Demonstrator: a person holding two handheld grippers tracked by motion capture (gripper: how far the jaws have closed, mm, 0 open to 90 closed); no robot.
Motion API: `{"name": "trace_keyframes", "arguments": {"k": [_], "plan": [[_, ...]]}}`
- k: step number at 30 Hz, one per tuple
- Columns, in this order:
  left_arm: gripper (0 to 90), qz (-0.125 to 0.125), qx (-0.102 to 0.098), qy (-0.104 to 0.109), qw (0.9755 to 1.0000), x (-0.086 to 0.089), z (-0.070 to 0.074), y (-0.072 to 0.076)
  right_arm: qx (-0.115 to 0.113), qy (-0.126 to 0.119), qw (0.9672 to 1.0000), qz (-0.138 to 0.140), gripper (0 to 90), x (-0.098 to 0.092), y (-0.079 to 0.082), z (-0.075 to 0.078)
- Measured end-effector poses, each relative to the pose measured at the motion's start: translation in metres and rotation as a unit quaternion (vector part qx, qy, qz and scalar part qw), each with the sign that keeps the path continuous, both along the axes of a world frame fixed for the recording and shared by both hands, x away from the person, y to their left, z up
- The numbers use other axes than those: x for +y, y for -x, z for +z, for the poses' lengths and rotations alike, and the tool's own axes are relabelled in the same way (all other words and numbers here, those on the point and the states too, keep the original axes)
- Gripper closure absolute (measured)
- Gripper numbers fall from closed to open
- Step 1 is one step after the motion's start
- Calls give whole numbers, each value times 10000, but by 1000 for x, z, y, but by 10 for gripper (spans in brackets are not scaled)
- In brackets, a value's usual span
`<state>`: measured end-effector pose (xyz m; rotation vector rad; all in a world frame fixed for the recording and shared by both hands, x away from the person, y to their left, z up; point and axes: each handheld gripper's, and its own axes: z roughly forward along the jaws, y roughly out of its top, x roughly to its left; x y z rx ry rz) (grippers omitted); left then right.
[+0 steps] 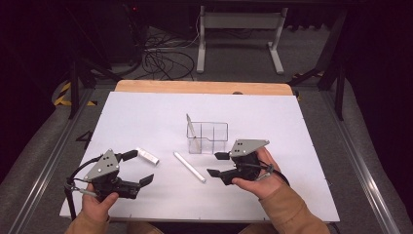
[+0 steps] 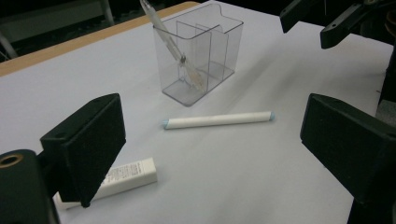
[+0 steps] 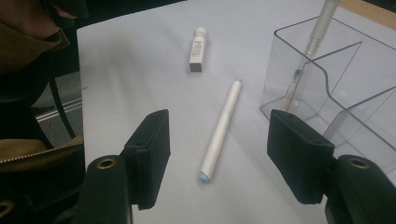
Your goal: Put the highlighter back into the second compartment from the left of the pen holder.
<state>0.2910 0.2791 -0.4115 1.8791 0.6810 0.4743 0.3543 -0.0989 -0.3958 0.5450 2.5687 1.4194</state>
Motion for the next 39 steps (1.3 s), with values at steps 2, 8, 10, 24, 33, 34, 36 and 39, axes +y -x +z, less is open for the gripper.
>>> {"name": "trace_keyframes", "arguments": {"k": [2, 8, 10, 24, 33, 34, 36, 39], "plan": [[60, 1, 15, -37, 10000, 0, -1, 1, 36, 16, 10000, -5, 401, 2, -2, 0], [52, 47, -32, -133, 9999, 0, -3, 6, 47, 108, 9999, -7, 405, 9, -7, 0], [52, 69, -97, -204, 9997, -1, -3, 7, 48, 154, 9999, -12, 409, 13, -8, 0], [52, 229, -78, -174, 9996, 9, -6, 7, 468, 497, 9969, -400, 498, 36, -20, -4], [52, 204, -166, -202, 9994, 8, -4, 8, 605, 821, 9936, -480, 501, 61, -30, -12], [52, 211, -170, -194, 9994, 8, -4, 8, 614, 840, 9934, -475, 501, 63, -31, -13], [52, 216, -172, -199, 9994, 9, -3, 8, 626, 908, 9928, -470, 502, 68, -33, -15], [53, 224, -190, -189, 9994, 9, -2, 8, 659, 1005, 9916, -471, 505, 74, -36, -19]]}}
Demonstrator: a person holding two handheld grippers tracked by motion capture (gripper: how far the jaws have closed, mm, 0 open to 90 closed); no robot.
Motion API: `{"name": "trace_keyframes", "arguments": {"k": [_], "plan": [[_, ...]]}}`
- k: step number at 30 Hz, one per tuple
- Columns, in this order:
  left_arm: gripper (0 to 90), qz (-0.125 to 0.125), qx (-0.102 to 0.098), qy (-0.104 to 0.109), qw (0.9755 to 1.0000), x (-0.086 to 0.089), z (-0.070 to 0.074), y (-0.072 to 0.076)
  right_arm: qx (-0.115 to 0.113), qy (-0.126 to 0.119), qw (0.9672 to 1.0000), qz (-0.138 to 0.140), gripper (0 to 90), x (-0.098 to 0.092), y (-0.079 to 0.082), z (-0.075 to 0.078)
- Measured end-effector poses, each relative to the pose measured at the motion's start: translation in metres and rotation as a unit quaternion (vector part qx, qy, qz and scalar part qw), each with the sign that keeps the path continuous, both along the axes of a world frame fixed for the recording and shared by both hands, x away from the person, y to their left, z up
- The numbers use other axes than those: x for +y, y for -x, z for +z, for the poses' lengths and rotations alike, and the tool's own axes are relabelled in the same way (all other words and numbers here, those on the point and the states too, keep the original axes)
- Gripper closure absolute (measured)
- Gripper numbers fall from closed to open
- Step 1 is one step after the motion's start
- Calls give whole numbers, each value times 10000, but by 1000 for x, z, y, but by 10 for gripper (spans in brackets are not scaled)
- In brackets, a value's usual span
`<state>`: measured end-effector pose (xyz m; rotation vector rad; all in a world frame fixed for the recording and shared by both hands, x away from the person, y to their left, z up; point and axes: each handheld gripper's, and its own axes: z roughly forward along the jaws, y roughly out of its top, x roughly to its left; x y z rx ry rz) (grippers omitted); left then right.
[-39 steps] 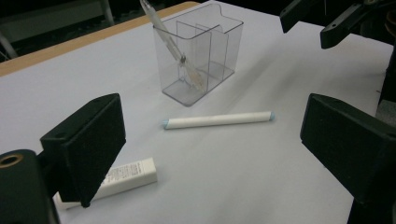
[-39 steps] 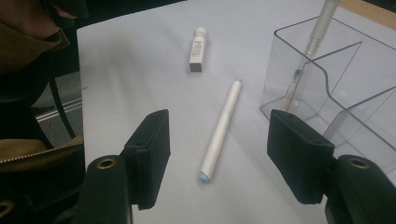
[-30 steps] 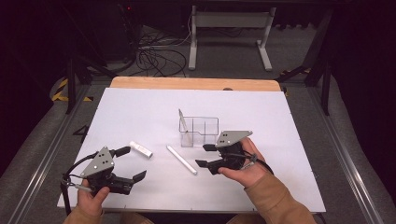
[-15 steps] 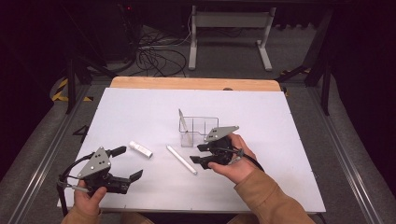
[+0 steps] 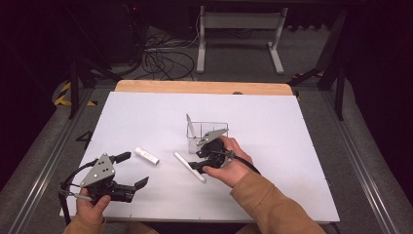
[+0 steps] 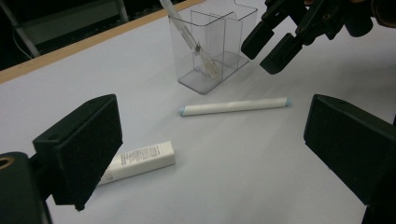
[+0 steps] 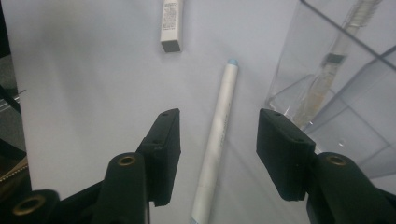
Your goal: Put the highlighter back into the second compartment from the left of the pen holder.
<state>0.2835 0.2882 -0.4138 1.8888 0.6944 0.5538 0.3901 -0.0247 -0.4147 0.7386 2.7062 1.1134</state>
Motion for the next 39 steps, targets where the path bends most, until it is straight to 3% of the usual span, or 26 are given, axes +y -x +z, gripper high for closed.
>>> {"name": "trace_keyframes", "arguments": {"k": [14, 24, 39], "plan": [[54, 14, -22, -22, 10000, 0, 1, 1, 80, 211, 9996, -139, 529, 17, -11, -16], [55, 30, -26, -34, 10000, -1, 1, 1, 257, 117, 9991, -324, 555, 20, -14, -19], [56, 89, -47, -68, 9999, 0, 1, 0, 217, 279, 9987, -364, 596, 32, -16, -27]]}}
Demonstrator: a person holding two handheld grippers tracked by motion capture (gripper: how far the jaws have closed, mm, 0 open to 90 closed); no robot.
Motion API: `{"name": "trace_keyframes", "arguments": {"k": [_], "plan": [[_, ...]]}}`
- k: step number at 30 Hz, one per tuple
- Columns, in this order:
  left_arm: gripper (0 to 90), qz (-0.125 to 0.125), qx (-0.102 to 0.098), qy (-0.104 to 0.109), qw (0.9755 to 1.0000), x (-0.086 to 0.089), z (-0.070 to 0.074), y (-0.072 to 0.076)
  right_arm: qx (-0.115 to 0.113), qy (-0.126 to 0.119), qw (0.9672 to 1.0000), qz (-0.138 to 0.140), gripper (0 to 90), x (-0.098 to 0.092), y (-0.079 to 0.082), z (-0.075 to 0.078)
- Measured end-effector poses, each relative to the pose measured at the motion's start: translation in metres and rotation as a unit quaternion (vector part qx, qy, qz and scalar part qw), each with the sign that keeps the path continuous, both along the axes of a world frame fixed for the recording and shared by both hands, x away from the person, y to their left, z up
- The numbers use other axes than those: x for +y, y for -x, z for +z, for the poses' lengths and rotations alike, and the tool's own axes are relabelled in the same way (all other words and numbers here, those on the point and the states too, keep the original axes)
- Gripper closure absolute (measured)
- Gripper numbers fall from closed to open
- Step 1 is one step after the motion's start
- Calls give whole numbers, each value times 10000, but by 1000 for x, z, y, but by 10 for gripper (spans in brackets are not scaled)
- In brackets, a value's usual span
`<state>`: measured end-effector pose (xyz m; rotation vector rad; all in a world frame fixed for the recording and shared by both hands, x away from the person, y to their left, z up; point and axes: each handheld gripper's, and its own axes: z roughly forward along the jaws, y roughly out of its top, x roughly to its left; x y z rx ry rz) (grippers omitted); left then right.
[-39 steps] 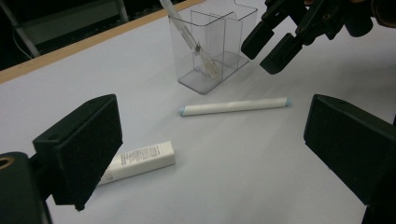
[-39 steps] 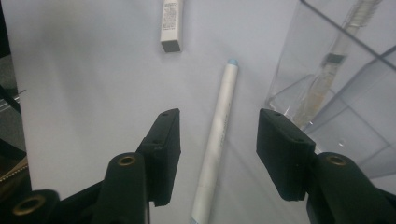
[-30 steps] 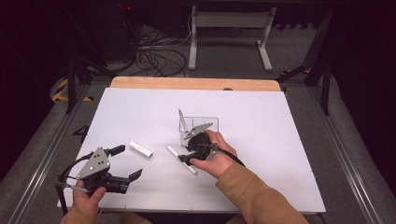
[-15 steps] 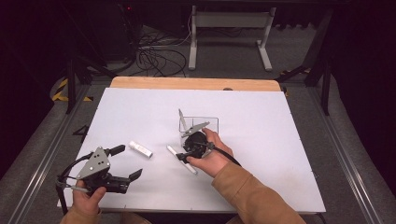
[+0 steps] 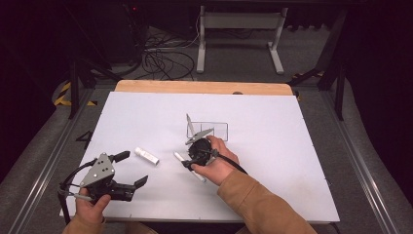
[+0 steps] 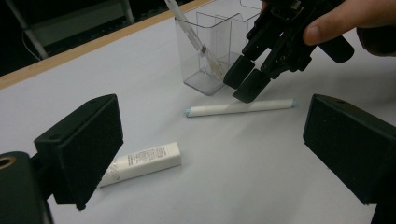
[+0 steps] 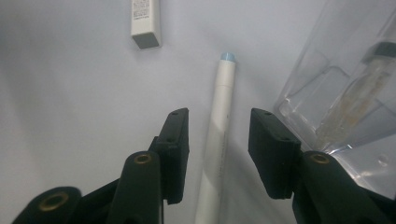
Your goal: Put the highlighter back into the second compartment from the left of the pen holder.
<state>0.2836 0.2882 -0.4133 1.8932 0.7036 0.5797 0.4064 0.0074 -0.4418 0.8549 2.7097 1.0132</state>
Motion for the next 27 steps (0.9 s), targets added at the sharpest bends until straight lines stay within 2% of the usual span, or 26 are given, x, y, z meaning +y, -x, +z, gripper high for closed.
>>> {"name": "trace_keyframes", "arguments": {"k": [7, 18, 27], "plan": [[56, 11, 17, -18, 10000, -1, 0, 0, -89, 154, 9998, 1, 639, 9, 1, -7], [56, -1, 20, -30, 10000, -2, 0, -1, -252, 304, 9992, -81, 652, 19, -2, -17], [57, 9, 22, -33, 10000, -2, -1, -1, -334, 451, 9983, -172, 701, 23, 0, -19]]}}
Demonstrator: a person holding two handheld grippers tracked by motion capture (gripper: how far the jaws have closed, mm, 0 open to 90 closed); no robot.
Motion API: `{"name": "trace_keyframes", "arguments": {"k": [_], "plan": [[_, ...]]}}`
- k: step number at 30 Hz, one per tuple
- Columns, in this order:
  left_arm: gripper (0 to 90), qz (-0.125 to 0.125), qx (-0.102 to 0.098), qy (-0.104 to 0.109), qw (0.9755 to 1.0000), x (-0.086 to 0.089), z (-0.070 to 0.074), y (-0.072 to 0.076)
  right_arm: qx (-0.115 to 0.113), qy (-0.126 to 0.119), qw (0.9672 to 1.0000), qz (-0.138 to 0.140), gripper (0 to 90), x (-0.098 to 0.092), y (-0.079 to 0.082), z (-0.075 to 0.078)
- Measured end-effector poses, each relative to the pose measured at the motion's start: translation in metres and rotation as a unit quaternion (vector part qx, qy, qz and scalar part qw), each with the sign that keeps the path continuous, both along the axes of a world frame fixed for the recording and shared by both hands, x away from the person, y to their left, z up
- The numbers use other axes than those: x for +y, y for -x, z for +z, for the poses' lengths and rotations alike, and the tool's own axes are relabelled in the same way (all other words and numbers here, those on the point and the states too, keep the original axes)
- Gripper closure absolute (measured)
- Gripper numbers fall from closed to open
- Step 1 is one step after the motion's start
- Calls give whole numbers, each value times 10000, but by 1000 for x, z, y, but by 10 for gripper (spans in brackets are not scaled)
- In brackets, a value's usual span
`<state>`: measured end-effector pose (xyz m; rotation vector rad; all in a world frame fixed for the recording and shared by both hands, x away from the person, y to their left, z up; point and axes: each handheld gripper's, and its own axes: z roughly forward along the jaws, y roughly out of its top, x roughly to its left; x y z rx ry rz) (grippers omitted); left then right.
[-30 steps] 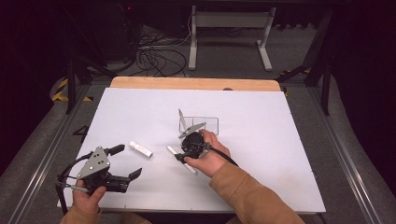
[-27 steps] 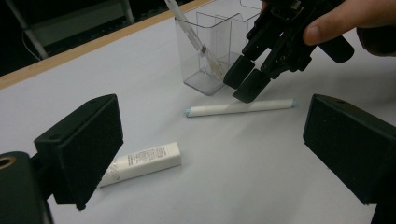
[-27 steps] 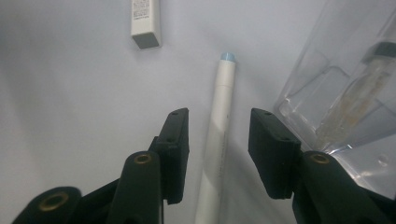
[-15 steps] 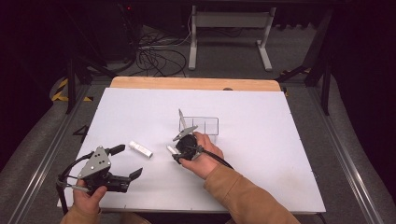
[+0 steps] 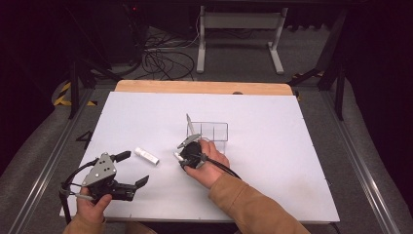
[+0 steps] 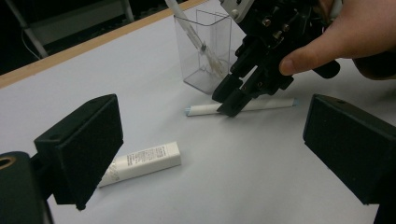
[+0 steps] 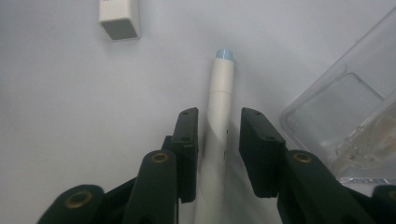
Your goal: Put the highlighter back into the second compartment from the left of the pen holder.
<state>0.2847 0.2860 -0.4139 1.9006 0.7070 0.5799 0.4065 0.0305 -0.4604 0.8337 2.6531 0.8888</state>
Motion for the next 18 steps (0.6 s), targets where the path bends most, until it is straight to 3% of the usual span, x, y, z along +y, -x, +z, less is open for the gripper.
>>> {"name": "trace_keyframes", "arguments": {"k": [7, 18], "plan": [[56, -30, -15, -4, 10000, 0, 0, 0, -39, 87, 9999, -40, 769, 2, 1, 0], [56, -10, -17, -13, 10000, 0, 0, 1, -56, 154, 9998, -104, 792, 5, 2, 1]]}}
